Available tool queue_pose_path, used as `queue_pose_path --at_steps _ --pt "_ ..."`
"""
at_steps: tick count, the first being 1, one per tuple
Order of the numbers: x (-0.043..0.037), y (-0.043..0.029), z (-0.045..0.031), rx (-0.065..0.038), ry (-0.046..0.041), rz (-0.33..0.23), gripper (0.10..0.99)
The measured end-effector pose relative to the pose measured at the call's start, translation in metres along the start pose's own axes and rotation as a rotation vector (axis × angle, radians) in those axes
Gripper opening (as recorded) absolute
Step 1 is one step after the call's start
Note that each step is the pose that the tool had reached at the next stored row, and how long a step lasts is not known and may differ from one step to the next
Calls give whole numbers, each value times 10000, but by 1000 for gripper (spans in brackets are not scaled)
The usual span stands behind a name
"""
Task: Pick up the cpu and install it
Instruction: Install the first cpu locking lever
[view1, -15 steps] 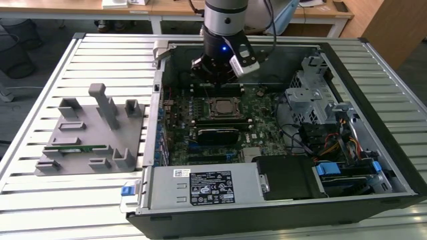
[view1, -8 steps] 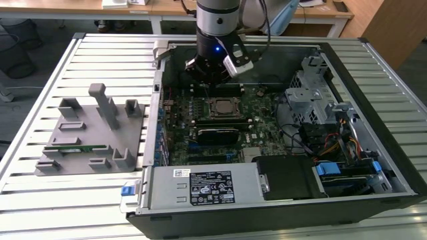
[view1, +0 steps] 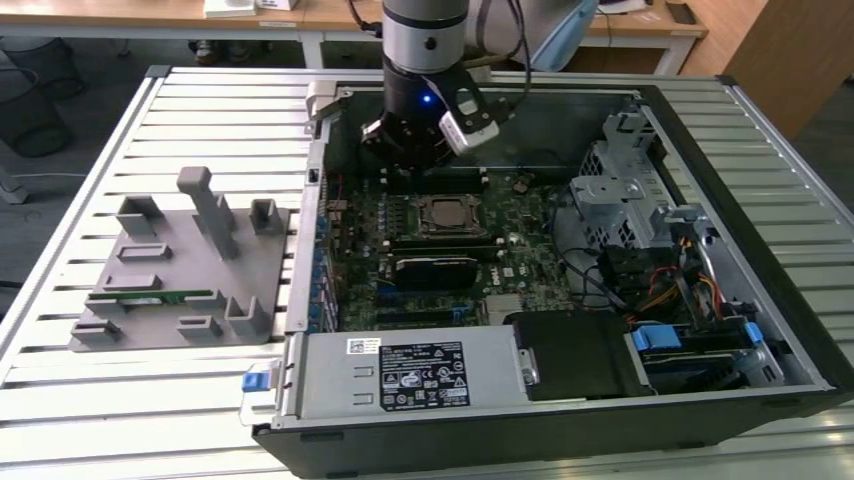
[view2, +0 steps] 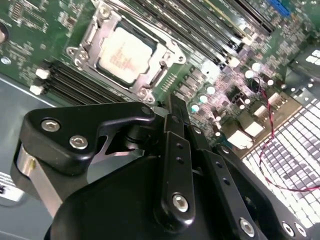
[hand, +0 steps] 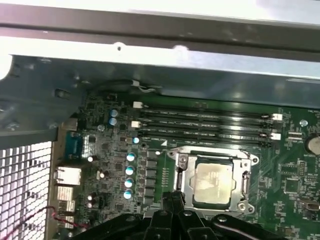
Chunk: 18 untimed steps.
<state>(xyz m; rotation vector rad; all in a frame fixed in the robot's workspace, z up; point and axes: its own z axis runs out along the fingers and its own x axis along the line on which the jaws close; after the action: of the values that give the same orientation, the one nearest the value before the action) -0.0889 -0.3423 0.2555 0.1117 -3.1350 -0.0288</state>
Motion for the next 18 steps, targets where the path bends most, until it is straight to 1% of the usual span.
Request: queue_pose_path --at_steps 2,5,15,18 --pt "44 9 1 0 -5 -2 106" --pt "86 33 1 2 -6 -3 106" --pt "175 159 5 1 -6 -4 106" --pt "186 197 7 1 -7 -6 106"
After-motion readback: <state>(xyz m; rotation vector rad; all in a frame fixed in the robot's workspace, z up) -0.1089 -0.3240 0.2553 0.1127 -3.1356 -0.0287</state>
